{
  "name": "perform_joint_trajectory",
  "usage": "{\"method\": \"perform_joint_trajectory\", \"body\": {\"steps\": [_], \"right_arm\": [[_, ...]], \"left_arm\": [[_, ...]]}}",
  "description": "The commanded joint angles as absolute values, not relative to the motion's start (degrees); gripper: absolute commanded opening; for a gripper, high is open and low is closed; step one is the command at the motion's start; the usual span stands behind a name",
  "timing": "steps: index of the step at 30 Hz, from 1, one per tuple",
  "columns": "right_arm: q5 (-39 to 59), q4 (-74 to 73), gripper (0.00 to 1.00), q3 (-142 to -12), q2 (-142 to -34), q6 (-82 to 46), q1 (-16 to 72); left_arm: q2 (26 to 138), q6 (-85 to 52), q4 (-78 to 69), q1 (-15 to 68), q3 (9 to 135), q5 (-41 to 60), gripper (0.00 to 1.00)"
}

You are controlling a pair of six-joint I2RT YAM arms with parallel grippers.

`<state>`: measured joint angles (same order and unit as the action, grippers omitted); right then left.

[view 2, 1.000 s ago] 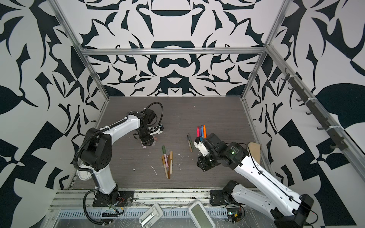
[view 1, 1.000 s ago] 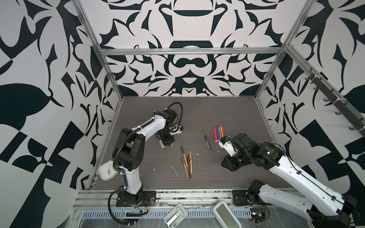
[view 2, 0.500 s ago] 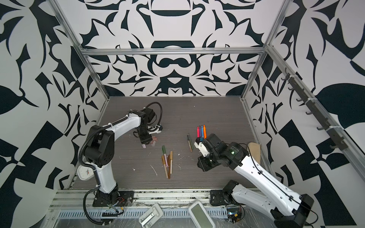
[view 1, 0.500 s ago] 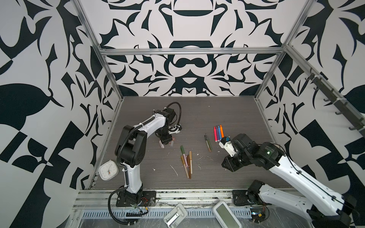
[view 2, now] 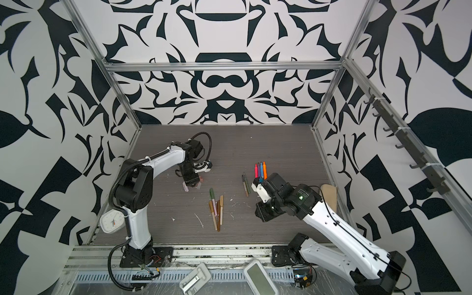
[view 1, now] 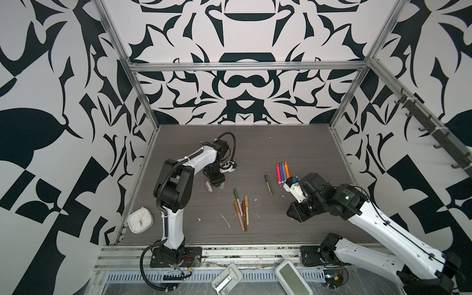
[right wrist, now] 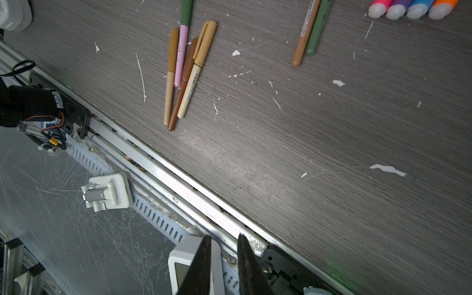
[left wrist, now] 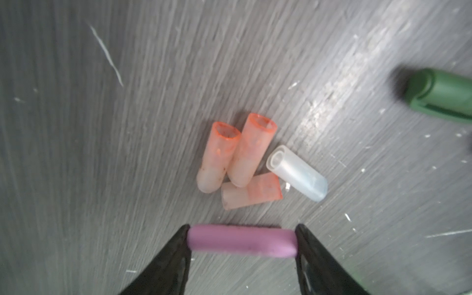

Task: Open the pen caps
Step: 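Carry the pink cap to the cap cluster and open the left gripper, then move the right gripper to the pen pile and close on the beige pen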

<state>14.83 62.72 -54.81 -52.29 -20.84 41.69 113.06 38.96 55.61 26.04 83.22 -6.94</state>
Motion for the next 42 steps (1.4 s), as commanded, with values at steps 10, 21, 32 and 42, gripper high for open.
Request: {"method": "perform_joint_trajectory", "body": {"steps": [10,21,32,42], "right_arm": [[15.23,63.12,0.22,-55.83,-52.6,-20.4,41.48],[17.99,58.15,0.22,-54.87,-57.32,-23.96,41.99],[12.12,40.21,0.22,-53.12,-75.97,-38.66,57.67],[6.34,30.86,0.22,-57.37,-92.27,-52.43,62.86]], "left_arm": [[113.0,37.6,59.01,25.99,83.92,-4.95,0.69],[98.98,15.18,56.69,26.1,100.04,-2.29,0.67],[73.54,-39.8,24.86,24.93,72.4,7.0,0.72],[68.52,-42.93,29.6,24.75,66.24,2.86,0.71]]}}
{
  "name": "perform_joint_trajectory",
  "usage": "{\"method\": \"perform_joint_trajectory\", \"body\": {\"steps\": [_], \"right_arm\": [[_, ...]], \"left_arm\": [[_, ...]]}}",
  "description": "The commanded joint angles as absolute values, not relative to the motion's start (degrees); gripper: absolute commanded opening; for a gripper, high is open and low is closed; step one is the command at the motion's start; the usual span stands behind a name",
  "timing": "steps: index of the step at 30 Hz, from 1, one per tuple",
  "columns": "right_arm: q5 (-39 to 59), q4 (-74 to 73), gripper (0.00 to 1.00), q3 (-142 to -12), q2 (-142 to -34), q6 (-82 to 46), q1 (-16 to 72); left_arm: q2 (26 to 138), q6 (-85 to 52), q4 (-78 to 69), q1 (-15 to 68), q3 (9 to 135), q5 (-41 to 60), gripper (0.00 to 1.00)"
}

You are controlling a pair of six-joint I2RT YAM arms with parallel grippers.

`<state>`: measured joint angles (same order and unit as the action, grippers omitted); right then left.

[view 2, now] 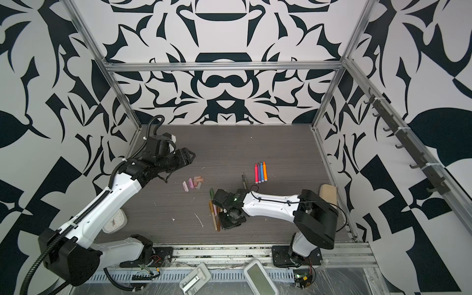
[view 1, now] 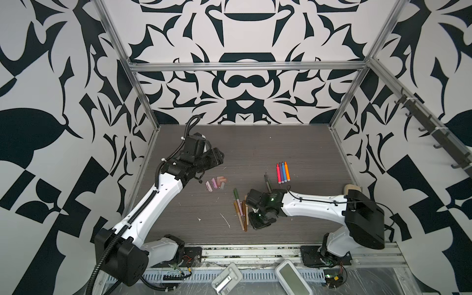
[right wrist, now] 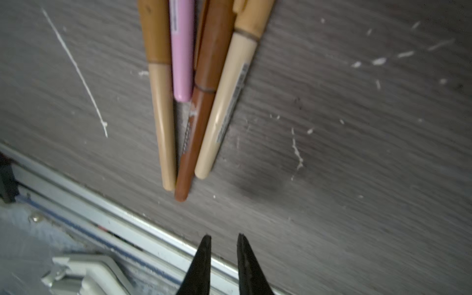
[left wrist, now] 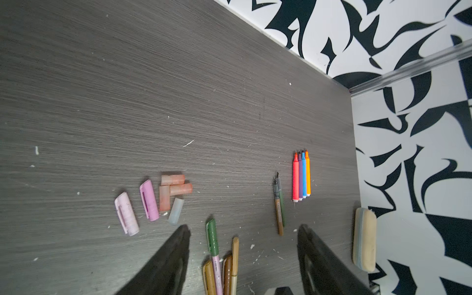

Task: Open the pen caps
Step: 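Move the right gripper to the pen pile and close on the beige pen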

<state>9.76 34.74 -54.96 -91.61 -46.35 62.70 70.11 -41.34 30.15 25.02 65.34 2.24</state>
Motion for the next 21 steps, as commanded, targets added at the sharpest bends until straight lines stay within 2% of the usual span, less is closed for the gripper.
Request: {"method": "perform_joint_trajectory", "body": {"steps": [1,7,21], "right_arm": [[5.97,30.43,0.22,-57.71,-93.28,-53.27,62.92],[5.34,30.66,0.22,-61.53,-98.58,-55.76,63.79],[1.18,37.01,0.22,-65.52,-102.43,-58.21,63.77]], "left_arm": [[68.98,-41.8,29.69,24.71,66.48,4.04,0.71],[71.81,-37.76,34.16,24.12,71.1,7.71,0.72],[72.07,-36.74,32.55,21.41,70.24,12.15,0.73]]}}
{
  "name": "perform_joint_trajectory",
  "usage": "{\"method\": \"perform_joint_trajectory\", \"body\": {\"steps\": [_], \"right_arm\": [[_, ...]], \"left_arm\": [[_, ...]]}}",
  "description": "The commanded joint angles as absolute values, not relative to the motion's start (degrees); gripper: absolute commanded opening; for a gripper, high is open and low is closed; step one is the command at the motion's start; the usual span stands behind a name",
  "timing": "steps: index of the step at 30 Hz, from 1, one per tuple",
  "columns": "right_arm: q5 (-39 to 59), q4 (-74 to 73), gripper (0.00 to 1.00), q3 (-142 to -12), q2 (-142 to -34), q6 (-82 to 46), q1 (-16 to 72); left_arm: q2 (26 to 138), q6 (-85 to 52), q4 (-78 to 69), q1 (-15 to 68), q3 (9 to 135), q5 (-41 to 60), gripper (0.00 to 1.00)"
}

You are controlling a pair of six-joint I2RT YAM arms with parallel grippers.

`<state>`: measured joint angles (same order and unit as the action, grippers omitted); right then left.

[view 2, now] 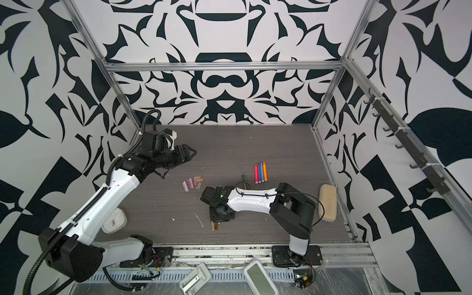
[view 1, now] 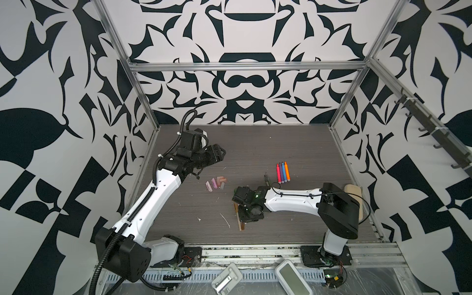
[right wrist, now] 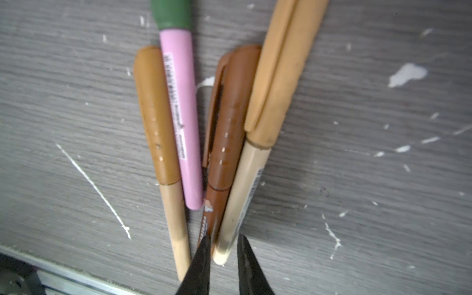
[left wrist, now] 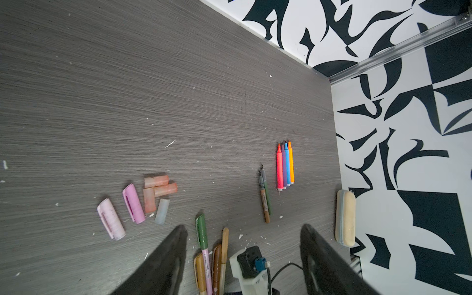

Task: Open the pen caps
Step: 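Move the right gripper to the pen pile and close on the beige pen, then lift the beige pen toward the left gripper while the left arm reaches over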

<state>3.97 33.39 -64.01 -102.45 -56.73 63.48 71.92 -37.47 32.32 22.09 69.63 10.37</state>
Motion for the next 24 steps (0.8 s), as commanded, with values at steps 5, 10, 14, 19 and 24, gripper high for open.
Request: {"method": "perform_joint_trajectory", "body": {"steps": [5,10,14,19,24], "right_arm": [[0.18,38.1,0.21,-64.26,-101.82,-59.03,63.79],[-0.09,38.08,0.21,-62.89,-101.24,-59.41,63.72],[0.22,38.07,0.21,-62.59,-101.9,-59.15,63.72],[0.87,37.16,0.21,-61.1,-102.67,-59.37,63.79],[1.36,36.18,0.18,-58.68,-100.95,-59.92,63.39]], "left_arm": [[72.07,-37.25,31.99,20.2,69.85,13.23,0.73],[72.59,-37.44,31.46,19.7,69.87,14.13,0.73],[72.6,-38.0,31.12,19.55,69.79,14.55,0.73],[74.39,-40.01,32.12,18.79,70.11,15.38,0.74],[75.21,-42.53,31.86,17.1,69.47,17.75,0.74]]}}
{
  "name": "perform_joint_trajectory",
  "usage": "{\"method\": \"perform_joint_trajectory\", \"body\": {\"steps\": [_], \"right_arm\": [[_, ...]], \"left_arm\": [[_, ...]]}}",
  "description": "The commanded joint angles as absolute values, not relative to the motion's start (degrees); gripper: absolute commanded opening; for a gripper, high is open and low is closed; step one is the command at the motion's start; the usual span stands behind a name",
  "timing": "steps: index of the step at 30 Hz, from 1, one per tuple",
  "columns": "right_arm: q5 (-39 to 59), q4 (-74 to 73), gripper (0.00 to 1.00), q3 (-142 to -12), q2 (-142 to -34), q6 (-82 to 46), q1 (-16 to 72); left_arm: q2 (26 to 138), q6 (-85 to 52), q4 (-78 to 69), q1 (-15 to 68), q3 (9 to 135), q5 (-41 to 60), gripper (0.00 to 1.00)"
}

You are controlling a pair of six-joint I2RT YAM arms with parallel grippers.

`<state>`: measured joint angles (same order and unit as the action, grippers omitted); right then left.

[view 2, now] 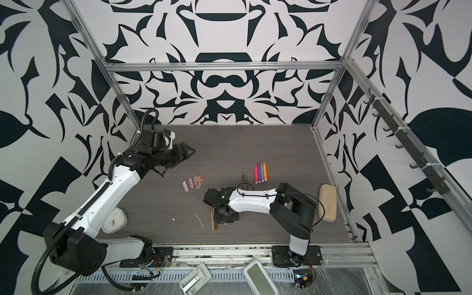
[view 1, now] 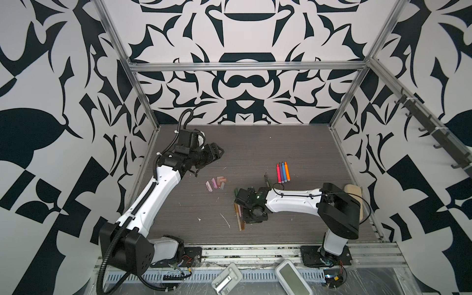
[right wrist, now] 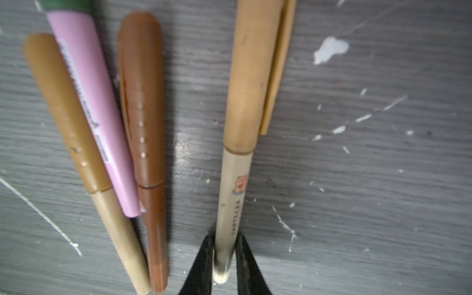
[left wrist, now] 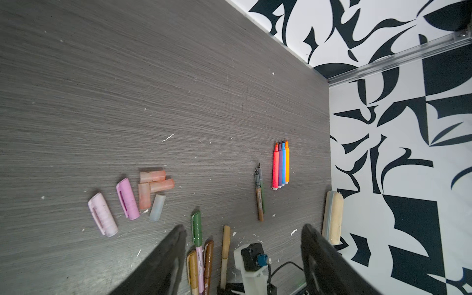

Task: Open the pen caps
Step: 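Lift the beige pen toward the left gripper while the left arm reaches over, then close the left gripper on the beige cap of the held pen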

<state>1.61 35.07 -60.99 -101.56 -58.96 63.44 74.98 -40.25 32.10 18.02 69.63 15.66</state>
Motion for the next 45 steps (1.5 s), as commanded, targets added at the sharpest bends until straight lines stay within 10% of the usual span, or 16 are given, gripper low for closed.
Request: {"method": "perform_joint_trajectory", "body": {"steps": [1,11,20,45], "right_arm": [[0.99,36.58,0.17,-58.61,-100.07,-59.52,63.04],[-1.68,44.8,0.0,-64.95,-87.46,-46.95,55.37],[18.93,34.87,0.0,-64.22,-78.23,-40.19,43.56],[23.83,32.73,0.0,-66.97,-77.75,-42.08,42.6]], "left_arm": [[75.38,-43.24,31.06,16.72,69.1,18.96,0.74],[77.94,-46.88,20.53,17.07,66.23,32.02,0.72],[84.69,-48.16,18.65,26.12,68.46,34.04,0.67],[92.18,-47.52,23.1,32.52,72.45,33.88,0.65]]}}
